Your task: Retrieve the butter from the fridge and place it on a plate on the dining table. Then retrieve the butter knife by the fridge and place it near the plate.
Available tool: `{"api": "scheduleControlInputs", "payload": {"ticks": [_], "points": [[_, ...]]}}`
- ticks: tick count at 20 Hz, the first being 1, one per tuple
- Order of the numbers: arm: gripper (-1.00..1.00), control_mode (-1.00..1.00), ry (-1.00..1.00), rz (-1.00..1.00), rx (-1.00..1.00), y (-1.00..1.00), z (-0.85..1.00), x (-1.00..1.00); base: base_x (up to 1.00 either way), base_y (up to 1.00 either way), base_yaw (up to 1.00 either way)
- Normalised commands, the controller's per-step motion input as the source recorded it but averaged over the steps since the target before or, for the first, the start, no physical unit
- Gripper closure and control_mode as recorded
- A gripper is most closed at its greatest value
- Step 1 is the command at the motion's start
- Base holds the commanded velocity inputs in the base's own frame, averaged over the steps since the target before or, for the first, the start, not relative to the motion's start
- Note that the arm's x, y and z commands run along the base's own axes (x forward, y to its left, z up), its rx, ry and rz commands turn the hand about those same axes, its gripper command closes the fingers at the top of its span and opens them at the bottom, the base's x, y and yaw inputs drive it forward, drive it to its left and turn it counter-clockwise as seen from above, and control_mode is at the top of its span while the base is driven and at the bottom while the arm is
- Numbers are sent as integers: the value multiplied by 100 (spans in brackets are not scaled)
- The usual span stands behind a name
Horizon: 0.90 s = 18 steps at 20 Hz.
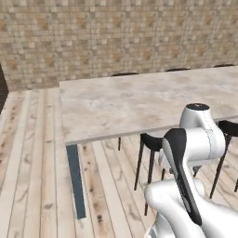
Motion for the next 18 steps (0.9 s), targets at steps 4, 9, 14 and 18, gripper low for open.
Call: {"api": "scheduleControlInputs", "payload": {"ticks": [4,9,14,18], "points": [[-100,100,0,0,0,0,0,0,-19,100,15],[-100,100,0,0,0,0,0,0,-5,100,13],[-100,100,0,0,0,0,0,0,2,100,8],[-100,100,0,0,0,0,0,0,19,100,0]]}}
